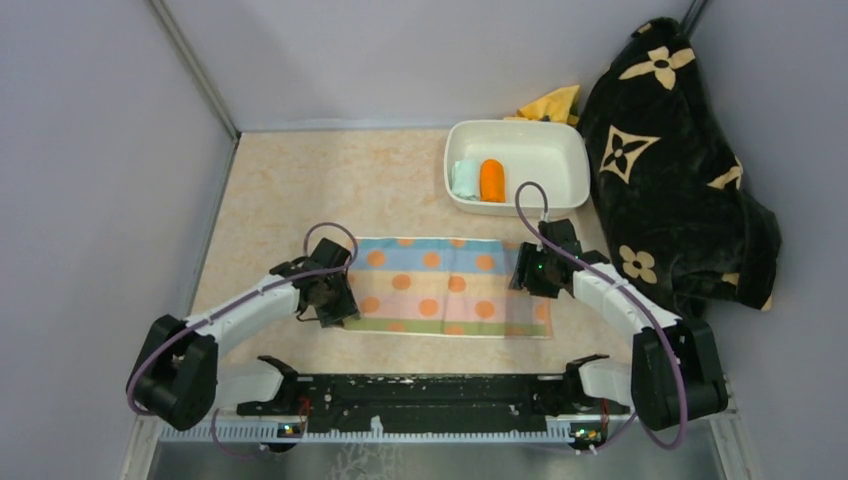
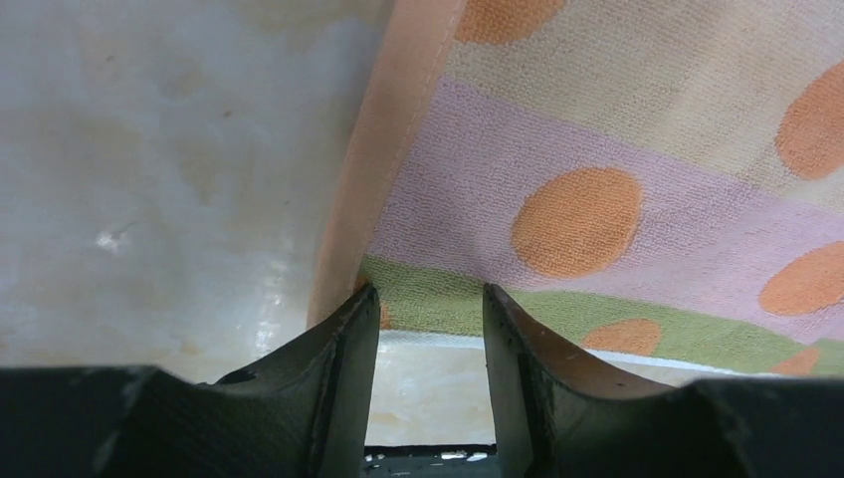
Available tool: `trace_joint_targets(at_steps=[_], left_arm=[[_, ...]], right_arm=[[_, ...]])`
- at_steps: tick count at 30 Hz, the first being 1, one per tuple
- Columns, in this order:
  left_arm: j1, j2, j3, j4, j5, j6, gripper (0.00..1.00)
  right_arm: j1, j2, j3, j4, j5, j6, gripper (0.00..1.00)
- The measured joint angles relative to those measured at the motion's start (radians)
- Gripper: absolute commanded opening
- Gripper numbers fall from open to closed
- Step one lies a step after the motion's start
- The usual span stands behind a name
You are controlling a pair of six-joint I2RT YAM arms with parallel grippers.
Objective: Roll the towels
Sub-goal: Flatten out the towel at the center of the board, then fold the towel at the center of the board.
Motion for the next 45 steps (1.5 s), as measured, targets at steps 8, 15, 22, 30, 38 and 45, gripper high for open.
trace_joint_targets(at_steps=[8, 15, 22, 30, 38, 45], left_arm=[[0.088, -0.157, -0.035, -0.128, -0.019, -0.041, 0.66], [0.189, -0.126, 0.140, -0.137, -0.062, 0.114, 0.69], [0.320, 0.175, 0.366, 0.034, 0.023, 0.418, 0.57], [0.351, 0.499, 0.592, 0.075, 0.134, 0.642, 0.49], [0.348, 0.622, 0.653, 0.055, 0.162, 0.713, 0.47], [0.308, 0.628, 0.654, 0.047, 0.087, 0.732, 0.44]], right_arm=[[0.000, 0.036, 0.041, -0.026, 0.005, -0.031, 0.55], [0.000, 0.077, 0.165, -0.027, 0.003, -0.108, 0.54], [0.000, 0.090, 0.182, -0.023, -0.005, -0.152, 0.53], [0.000, 0.094, 0.188, -0.034, -0.017, -0.172, 0.52], [0.000, 0.094, 0.188, -0.037, -0.017, -0.183, 0.51], [0.000, 0.095, 0.188, -0.036, -0.016, -0.186, 0.51]])
